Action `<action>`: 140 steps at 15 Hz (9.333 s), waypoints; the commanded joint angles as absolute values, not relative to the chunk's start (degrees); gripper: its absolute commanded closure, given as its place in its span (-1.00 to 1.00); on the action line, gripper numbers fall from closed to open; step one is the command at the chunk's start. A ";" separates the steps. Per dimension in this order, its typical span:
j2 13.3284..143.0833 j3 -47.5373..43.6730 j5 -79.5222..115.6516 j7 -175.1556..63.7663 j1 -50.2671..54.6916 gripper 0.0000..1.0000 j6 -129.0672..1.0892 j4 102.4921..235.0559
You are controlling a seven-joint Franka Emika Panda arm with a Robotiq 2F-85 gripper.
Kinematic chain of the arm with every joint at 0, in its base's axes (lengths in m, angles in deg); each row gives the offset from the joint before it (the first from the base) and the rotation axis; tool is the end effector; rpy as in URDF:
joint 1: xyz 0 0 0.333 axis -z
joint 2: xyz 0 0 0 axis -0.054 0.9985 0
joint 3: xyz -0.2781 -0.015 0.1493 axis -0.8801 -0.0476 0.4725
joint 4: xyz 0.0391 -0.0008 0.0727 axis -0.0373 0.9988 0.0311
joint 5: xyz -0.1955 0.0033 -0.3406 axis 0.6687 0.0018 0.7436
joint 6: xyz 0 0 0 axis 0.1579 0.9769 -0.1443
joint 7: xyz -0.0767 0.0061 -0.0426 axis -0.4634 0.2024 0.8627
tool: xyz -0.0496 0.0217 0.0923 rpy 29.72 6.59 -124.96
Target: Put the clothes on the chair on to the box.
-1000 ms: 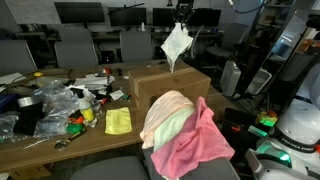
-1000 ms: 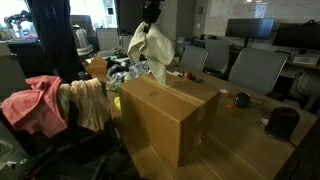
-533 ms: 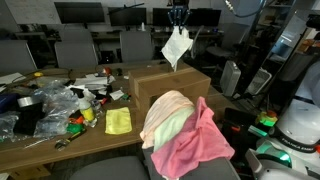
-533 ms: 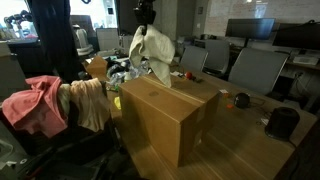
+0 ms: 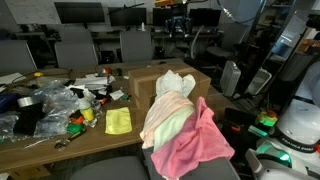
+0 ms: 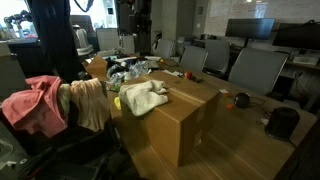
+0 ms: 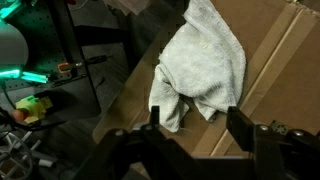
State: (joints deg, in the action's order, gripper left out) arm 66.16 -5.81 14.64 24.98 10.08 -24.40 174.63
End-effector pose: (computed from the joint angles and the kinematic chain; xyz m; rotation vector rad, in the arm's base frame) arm 0.5535 -0.1432 0.5203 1.9622 -2.3462 -0.1656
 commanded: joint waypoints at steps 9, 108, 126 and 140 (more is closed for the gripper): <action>54.11 2.00 13.89 5.58 3.48 -1.00 -23.65 188.38; 46.54 8.44 1.58 -22.08 -0.89 0.87 -20.62 205.14; 53.84 0.60 4.11 -17.83 9.66 0.88 -11.10 181.00; 65.76 -7.13 -3.85 -14.05 12.65 0.87 -4.61 164.66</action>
